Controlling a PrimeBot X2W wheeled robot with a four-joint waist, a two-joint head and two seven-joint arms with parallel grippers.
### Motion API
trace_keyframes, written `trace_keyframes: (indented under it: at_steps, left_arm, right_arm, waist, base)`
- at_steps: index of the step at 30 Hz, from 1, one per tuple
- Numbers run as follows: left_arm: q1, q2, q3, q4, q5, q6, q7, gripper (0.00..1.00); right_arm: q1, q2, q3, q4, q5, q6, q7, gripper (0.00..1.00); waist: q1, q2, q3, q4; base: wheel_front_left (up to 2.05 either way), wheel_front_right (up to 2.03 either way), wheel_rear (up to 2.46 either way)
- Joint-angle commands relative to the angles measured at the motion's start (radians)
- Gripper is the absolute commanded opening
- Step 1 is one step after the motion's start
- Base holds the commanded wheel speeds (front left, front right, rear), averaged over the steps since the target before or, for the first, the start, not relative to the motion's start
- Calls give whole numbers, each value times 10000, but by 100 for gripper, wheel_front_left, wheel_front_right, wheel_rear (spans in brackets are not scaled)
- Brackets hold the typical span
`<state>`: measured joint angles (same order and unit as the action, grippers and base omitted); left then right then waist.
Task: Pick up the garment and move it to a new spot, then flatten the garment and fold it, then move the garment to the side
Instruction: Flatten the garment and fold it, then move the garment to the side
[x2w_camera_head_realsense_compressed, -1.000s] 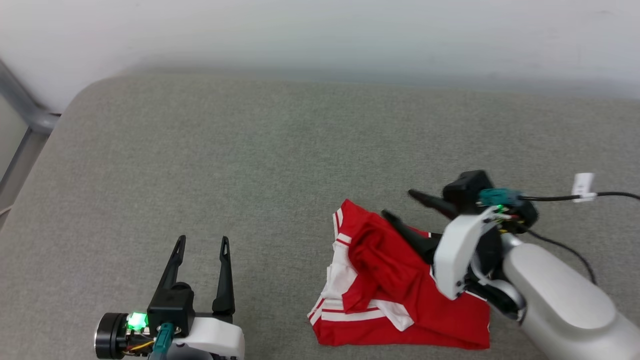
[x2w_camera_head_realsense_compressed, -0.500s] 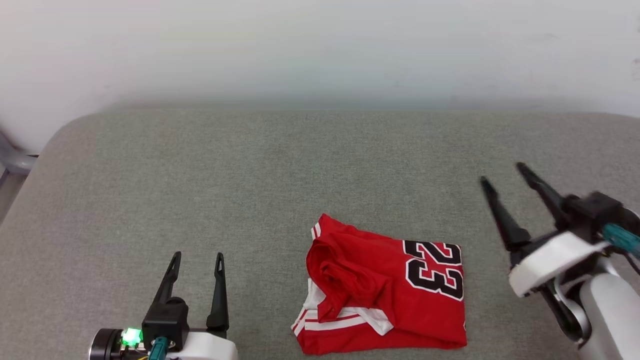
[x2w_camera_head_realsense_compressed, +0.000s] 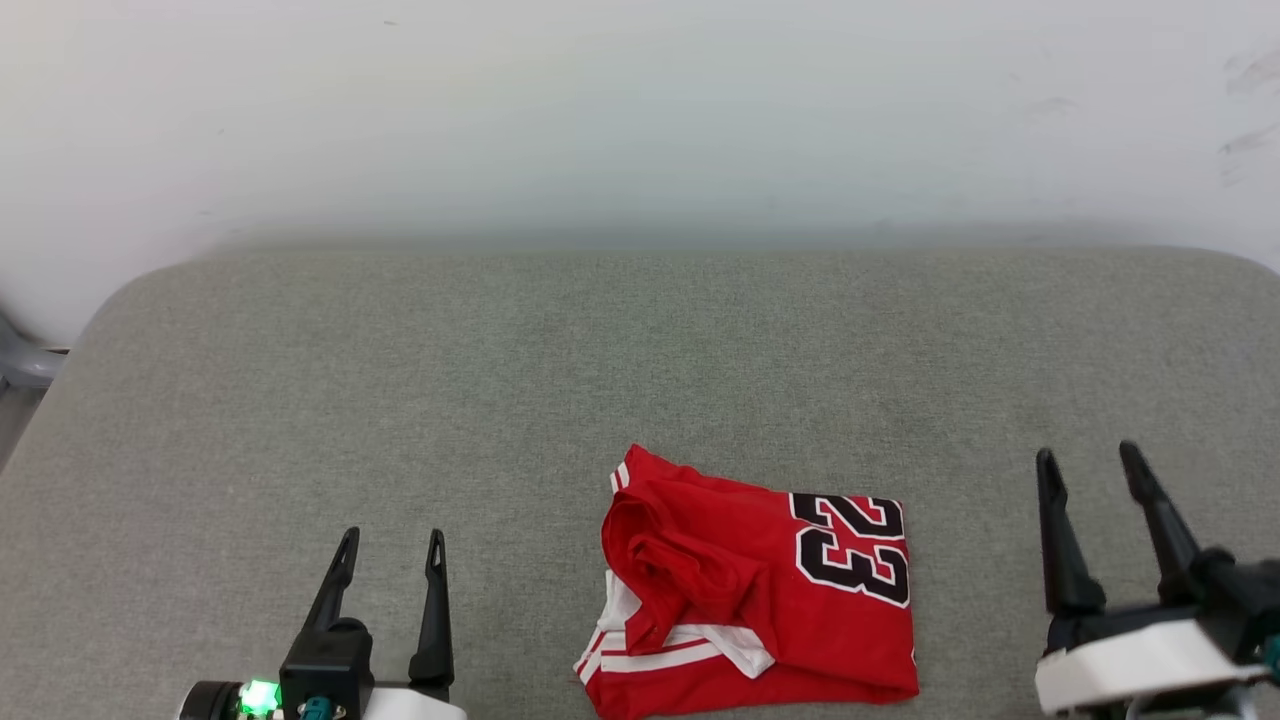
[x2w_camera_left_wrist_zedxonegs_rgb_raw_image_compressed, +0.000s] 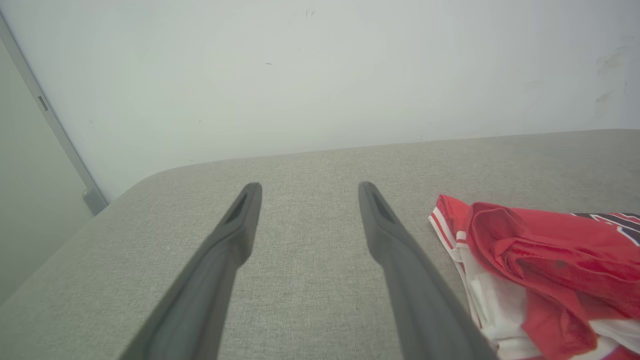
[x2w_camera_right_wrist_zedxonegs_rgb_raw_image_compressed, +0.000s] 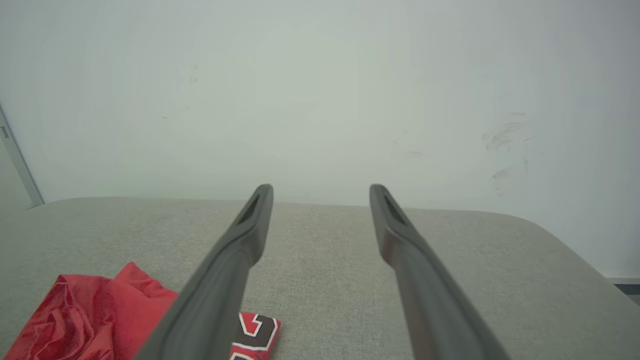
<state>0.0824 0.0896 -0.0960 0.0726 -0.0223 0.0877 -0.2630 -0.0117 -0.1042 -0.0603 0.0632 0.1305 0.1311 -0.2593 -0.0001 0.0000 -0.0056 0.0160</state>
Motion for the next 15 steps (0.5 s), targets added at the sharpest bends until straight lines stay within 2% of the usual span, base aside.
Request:
trace_keyframes:
  at_steps: [1, 15]
  left_arm:
    - [160, 56, -3, -35, -44, -42, -21, 100]
    - [383, 46, 55, -16, -69, -54, -21, 100]
  right_arm:
    - [347, 146, -29, -173, -86, -9, -45, 100]
    - [1733, 553, 101, -693, -37, -9, -56, 100]
  waist:
    - [1, 0, -35, 11]
    - [1, 0, -187, 86]
  base:
    - [0, 0, 0]
    - [0, 0, 0]
